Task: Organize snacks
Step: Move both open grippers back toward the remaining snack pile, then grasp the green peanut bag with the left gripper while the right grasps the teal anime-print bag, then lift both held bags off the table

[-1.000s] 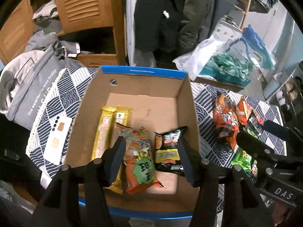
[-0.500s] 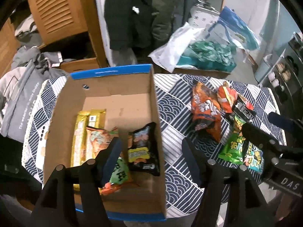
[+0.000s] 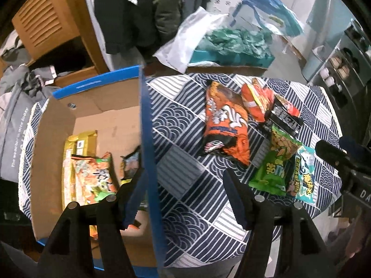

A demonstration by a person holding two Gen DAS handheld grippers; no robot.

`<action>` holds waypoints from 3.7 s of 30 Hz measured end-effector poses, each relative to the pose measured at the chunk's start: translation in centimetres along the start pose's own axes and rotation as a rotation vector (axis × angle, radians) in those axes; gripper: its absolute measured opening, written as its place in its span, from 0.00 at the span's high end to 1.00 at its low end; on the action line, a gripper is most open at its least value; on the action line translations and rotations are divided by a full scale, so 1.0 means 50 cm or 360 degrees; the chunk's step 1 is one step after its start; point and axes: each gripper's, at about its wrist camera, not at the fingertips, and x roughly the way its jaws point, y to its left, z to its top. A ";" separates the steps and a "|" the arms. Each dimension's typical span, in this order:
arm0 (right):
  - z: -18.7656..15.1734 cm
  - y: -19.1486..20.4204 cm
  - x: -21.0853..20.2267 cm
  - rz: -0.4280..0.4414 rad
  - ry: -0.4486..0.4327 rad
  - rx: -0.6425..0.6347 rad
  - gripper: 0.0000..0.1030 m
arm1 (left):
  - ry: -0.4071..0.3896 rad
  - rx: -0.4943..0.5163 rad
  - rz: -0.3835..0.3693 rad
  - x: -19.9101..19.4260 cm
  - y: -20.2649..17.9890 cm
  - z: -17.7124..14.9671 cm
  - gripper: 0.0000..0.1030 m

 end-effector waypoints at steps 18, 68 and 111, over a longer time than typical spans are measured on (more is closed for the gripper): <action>-0.063 -0.180 0.100 -0.0191 0.0224 0.0234 0.19 | 0.0125 0.0280 0.0001 0.087 -0.186 0.001 0.33; -0.120 -0.338 0.215 -0.0174 0.0427 0.0454 0.39 | 0.0229 0.0286 -0.0219 0.187 -0.324 0.012 0.21; -0.064 -0.202 0.101 -0.0225 0.0155 0.0165 0.39 | 0.0003 0.0479 -0.0114 0.116 -0.315 0.006 0.69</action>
